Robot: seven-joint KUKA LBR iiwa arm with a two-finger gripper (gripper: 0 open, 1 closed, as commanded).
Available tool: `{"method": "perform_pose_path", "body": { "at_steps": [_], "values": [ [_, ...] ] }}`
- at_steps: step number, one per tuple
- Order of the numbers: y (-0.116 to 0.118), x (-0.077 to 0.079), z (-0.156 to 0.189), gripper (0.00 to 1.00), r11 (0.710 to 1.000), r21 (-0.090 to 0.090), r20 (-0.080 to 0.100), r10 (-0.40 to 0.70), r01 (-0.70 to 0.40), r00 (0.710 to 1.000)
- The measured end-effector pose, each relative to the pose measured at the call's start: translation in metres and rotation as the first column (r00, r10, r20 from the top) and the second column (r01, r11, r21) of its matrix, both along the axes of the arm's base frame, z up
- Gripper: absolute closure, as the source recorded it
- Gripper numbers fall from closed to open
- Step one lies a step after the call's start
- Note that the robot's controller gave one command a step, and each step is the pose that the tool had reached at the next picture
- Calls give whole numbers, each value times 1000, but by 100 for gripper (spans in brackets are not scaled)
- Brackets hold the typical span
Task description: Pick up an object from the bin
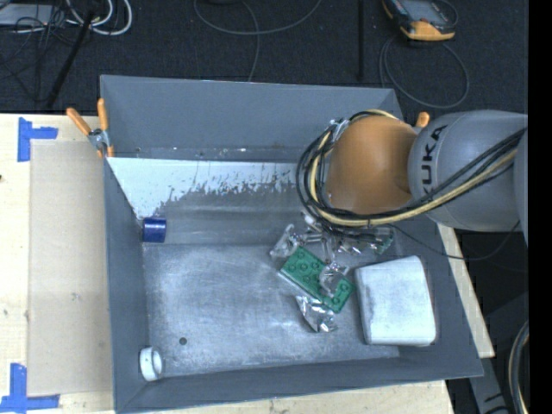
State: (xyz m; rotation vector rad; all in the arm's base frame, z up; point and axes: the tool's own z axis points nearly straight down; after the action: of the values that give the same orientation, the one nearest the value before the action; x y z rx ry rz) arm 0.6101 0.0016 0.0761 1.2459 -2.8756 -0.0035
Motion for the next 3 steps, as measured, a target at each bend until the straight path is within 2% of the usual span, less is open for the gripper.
{"method": "perform_pose_path", "body": {
  "at_steps": [1,2,3],
  "values": [
    [-7,8,0,0,1000,7,1,-17,17,1000],
    [-8,9,1,100,1000,6,4,-19,19,1000],
    [21,-9,90,100,1000,4,16,-2,2,1000]
  ]
}}
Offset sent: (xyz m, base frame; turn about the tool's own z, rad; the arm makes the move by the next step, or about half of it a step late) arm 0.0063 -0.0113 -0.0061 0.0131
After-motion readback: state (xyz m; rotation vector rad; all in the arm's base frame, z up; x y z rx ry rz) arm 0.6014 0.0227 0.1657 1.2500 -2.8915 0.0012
